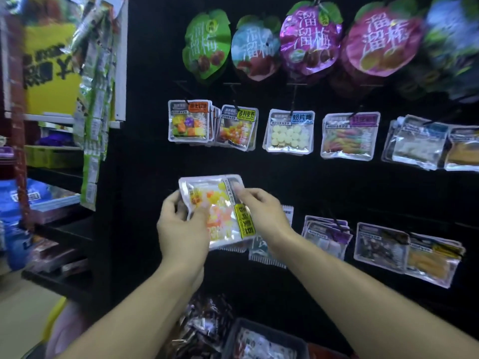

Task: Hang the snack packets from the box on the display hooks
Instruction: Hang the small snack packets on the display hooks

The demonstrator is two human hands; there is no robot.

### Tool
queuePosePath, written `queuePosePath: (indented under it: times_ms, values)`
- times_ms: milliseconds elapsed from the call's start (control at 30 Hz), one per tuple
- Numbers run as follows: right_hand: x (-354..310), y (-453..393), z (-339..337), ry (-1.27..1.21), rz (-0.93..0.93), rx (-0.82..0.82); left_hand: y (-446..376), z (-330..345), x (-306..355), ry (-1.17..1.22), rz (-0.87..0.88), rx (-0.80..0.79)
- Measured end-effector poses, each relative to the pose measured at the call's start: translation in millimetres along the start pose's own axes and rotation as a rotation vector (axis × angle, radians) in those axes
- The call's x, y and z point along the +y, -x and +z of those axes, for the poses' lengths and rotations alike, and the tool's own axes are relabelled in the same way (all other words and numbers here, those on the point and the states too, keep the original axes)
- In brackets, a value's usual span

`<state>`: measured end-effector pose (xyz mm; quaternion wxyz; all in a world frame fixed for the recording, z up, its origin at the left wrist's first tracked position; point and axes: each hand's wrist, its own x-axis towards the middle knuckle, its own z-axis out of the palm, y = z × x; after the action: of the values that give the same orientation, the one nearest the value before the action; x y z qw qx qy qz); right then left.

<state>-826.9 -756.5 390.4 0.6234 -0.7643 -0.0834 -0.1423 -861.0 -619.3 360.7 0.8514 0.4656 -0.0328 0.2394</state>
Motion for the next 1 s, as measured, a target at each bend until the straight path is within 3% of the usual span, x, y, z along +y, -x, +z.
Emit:
queuePosePath:
  times_ms: [200, 667, 867, 1000]
  values:
    - [8.7, 38.9, 1.5, -0.17, 0.033, -0.143, 2.1, 8.5, 14.8, 0.035, 0.018, 0.043]
    - [-23.2, 17.0, -19.2, -0.228, 0.057, 0.106, 2.4, -6.4, 12.9, -0.105, -0.003, 0.005]
    - [-15.6, 5.0, 2.8, -0.274, 0.119, 0.102, -10.4, -20.9, -5.2, -0.116, -0.019, 0.07]
    - [-2.9, 8.2, 20.1, -0.162, 0.098, 0.093, -24.5, -27.6, -16.5, -0.052, -0.052, 0.127]
